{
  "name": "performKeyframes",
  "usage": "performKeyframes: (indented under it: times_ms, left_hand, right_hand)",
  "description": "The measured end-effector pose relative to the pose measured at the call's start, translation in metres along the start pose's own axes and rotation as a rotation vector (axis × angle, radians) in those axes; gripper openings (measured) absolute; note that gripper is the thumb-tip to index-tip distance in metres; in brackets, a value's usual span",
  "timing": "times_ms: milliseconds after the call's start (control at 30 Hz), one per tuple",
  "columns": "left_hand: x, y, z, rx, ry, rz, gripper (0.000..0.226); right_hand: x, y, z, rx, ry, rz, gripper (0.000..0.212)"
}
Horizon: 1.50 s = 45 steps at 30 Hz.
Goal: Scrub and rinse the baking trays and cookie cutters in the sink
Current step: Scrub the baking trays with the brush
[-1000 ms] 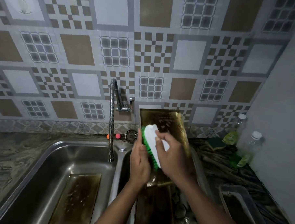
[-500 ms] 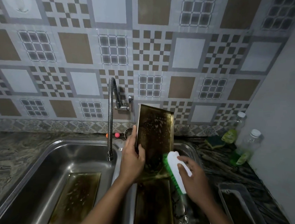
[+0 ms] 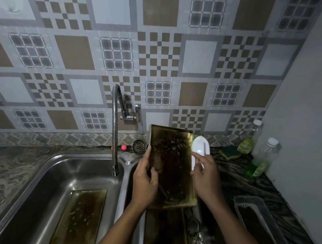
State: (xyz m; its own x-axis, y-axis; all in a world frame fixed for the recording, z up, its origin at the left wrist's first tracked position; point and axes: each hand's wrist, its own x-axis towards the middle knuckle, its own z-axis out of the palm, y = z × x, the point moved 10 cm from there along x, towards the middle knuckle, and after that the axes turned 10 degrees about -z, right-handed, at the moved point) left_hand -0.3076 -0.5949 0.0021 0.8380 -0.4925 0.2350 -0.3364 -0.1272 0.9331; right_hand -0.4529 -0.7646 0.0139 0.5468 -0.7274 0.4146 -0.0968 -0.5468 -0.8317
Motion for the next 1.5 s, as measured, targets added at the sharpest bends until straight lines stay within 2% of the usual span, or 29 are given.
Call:
performKeyframes:
  times_ms: [133,267,500,633,733,833,900,967,1033,1133,1267,1400,1500]
  left_hand:
    - [0.000,-0.007,-0.004,-0.057,-0.022,-0.072,0.072]
    - [0.001,-0.029,-0.011,-0.062,0.017,-0.137,0.074]
    - [0.004,-0.037,-0.024,-0.241,0.053,-0.205,0.071]
    - [0.007,-0.038,-0.019,-0.256,0.019,-0.228,0.070]
    - [0.011,-0.039,-0.014,-0.142,0.015,-0.231,0.074]
    - [0.016,-0.038,-0.011,0.173,0.060,-0.251,0.082]
    - [0.015,-0.018,-0.001,0.254,0.026,-0.140,0.075]
    - [0.010,0.008,0.025,0.201,-0.140,-0.037,0.061]
    - [0.006,0.016,0.047,0.148,-0.259,-0.046,0.055]
    - [0.010,0.011,0.053,-0.030,-0.250,-0.169,0.049]
    - [0.011,-0.006,0.050,-0.287,-0.211,-0.340,0.046]
    - [0.008,-0.007,0.036,-0.387,-0.100,-0.333,0.057]
    - [0.009,-0.014,0.021,-0.368,-0.029,-0.311,0.066]
  right_hand:
    - [0.007,0.025,-0.015,0.031,0.033,0.087,0.029]
    - [0.012,0.028,-0.023,0.028,0.069,0.073,0.025]
    - [0.001,0.051,0.004,0.011,-0.225,0.149,0.038]
    - [-0.012,0.053,0.019,0.104,-0.348,0.213,0.033]
    - [-0.012,0.051,0.017,0.116,-0.320,0.226,0.031]
    - [-0.012,0.046,0.015,0.108,-0.286,0.205,0.028]
    - [-0.011,0.043,0.016,0.048,-0.262,0.163,0.024]
    - [-0.012,0.037,0.017,-0.043,-0.226,0.089,0.018]
    - [-0.016,0.025,0.023,-0.140,-0.203,-0.012,0.013]
    - [-0.028,0.001,0.036,-0.303,-0.240,-0.168,0.018]
    - [-0.041,-0.018,0.056,-0.573,-0.357,-0.279,0.030]
    - [-0.043,-0.028,0.070,-0.521,-0.427,-0.309,0.033]
    - [-0.032,-0.031,0.059,-0.267,-0.350,-0.258,0.016]
